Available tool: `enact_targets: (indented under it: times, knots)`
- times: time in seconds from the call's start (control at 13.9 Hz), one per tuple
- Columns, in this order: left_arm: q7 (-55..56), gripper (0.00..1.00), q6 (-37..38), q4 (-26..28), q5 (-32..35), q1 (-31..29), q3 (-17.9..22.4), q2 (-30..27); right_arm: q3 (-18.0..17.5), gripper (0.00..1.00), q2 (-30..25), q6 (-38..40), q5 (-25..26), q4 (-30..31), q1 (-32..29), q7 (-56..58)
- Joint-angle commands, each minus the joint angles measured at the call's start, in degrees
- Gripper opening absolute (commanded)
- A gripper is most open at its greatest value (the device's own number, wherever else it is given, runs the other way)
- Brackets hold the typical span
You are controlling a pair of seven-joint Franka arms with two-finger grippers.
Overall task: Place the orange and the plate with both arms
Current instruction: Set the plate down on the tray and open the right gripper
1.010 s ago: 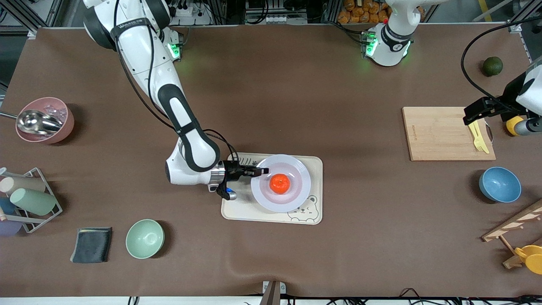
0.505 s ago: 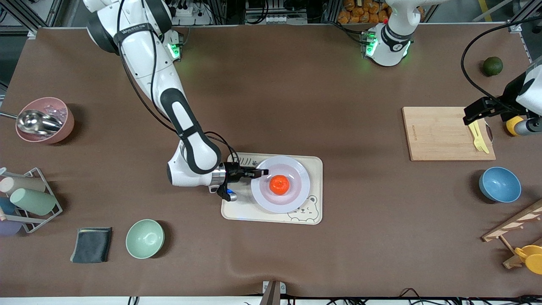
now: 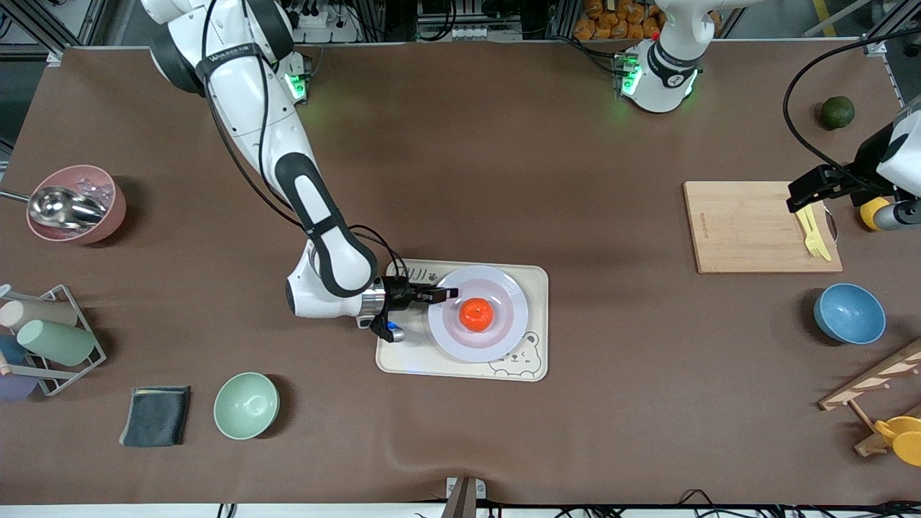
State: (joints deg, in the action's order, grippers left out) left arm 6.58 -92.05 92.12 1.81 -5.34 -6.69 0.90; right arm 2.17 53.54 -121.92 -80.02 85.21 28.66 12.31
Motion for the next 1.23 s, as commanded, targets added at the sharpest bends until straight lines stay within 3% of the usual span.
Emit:
enact_targets:
  times: [0.0,0.58,0.79,1.15]
  knots:
    - [-0.3,1.00,0.1,0.0,-1.4,-0.4,-0.1,0.0,-0.7,1.00,1.3,0.5,2.0,-2.2,-0.8,-1.0]
    - [-0.3,1.00,0.6,0.6,-1.4,-0.4,-0.1,-0.2,-0.6,1.00,0.3,0.8,2.7,-2.2,-1.7,-1.1]
    - [-0.3,1.00,0.6,0.8,-1.4,-0.4,-0.1,-0.3,-0.7,1.00,-0.8,3.2,7.7,-2.2,-4.2,-1.4]
    - [-0.7,1.00,0.6,1.2,-1.4,-0.5,0.0,-0.5,-0.6,1.00,-3.3,8.9,9.8,-1.5,-7.4,-2.6]
